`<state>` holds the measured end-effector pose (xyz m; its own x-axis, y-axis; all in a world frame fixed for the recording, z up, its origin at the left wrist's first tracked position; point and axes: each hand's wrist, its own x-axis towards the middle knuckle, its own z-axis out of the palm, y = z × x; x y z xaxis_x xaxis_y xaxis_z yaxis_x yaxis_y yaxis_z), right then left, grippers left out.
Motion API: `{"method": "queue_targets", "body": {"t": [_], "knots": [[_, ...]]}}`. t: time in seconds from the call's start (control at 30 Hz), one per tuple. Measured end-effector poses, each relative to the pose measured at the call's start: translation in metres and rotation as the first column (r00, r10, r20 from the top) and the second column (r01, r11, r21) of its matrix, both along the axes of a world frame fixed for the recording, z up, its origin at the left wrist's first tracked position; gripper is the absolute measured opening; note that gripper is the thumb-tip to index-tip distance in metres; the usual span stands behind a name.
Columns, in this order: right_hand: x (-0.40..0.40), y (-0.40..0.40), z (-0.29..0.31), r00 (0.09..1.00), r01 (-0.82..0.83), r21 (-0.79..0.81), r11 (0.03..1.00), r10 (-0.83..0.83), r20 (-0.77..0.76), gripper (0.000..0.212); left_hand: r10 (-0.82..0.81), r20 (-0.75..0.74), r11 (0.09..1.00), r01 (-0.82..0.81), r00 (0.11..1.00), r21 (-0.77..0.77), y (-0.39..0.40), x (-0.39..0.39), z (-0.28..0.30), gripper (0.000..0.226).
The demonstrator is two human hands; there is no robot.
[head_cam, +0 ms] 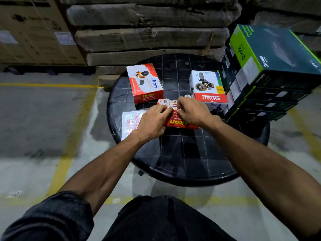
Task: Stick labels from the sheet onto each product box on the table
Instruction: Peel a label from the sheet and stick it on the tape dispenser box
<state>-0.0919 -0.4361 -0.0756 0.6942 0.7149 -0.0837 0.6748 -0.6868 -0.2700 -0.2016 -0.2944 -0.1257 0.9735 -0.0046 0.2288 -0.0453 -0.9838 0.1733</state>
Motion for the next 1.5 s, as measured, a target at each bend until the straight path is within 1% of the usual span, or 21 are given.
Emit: {"method": "queue_targets", "body": {"t": [0.17, 0.23, 0.27, 0.33, 0.4, 0.47, 0.67, 0.8, 0.87, 1.0, 1.5], "knots": [[-0.002, 0.000, -0.001, 0.999, 0.032, 0.033, 0.999, -0.032, -0.005, 0.011, 0.006, 0.002, 1.000, -0.006, 1.000, -0.005, 0.000, 0.000, -0.002, 0.062], [-0.001, 0.000, -0.003, 0.999, 0.042, 0.050, 0.998, -0.041, -0.027, 0.017, 0.011, -0.003, 1.000, -0.011, 1.000, -0.002, 0.001, 0.000, -0.001, 0.063], [0.000, 0.000, -0.003, 0.997, 0.050, 0.061, 0.997, -0.047, -0.055, 0.024, 0.014, -0.006, 1.000, -0.014, 1.000, 0.000, 0.001, 0.000, -0.001, 0.063], [0.004, -0.002, -0.002, 0.983, 0.080, 0.104, 0.991, -0.061, -0.175, 0.036, 0.021, -0.013, 1.000, -0.021, 1.000, -0.002, 0.002, 0.000, -0.002, 0.063], [0.007, -0.006, 0.000, 0.949, 0.126, 0.178, 0.976, -0.066, -0.309, 0.037, 0.028, -0.024, 1.000, -0.028, 0.999, -0.011, 0.003, -0.001, -0.002, 0.063], [0.009, -0.011, -0.001, 0.937, 0.145, 0.216, 0.966, -0.063, -0.344, 0.033, 0.034, -0.034, 0.999, -0.035, 0.999, -0.022, 0.004, 0.000, -0.002, 0.064], [0.006, -0.013, -0.007, 0.953, 0.116, 0.176, 0.977, -0.060, -0.296, 0.026, 0.037, -0.049, 0.999, -0.038, 0.998, -0.033, 0.002, 0.001, -0.001, 0.065], [0.002, -0.010, -0.009, 0.971, 0.144, 0.187, 0.972, -0.103, -0.215, 0.016, 0.037, -0.044, 0.999, -0.039, 0.998, -0.029, 0.002, 0.001, 0.000, 0.064], [0.001, -0.009, -0.010, 0.973, 0.148, 0.180, 0.973, -0.111, -0.201, 0.014, 0.032, -0.039, 0.999, -0.033, 0.999, -0.024, 0.002, 0.000, 0.000, 0.064], [-0.001, -0.005, -0.011, 0.986, 0.119, 0.157, 0.980, -0.099, -0.131, 0.006, 0.025, -0.025, 0.999, -0.026, 0.999, -0.028, 0.002, 0.001, -0.003, 0.062], [-0.006, -0.009, -0.011, 0.997, 0.011, 0.134, 0.991, -0.001, -0.074, 0.011, 0.007, -0.013, 1.000, -0.007, 1.000, -0.024, 0.005, 0.000, -0.004, 0.057]]}}
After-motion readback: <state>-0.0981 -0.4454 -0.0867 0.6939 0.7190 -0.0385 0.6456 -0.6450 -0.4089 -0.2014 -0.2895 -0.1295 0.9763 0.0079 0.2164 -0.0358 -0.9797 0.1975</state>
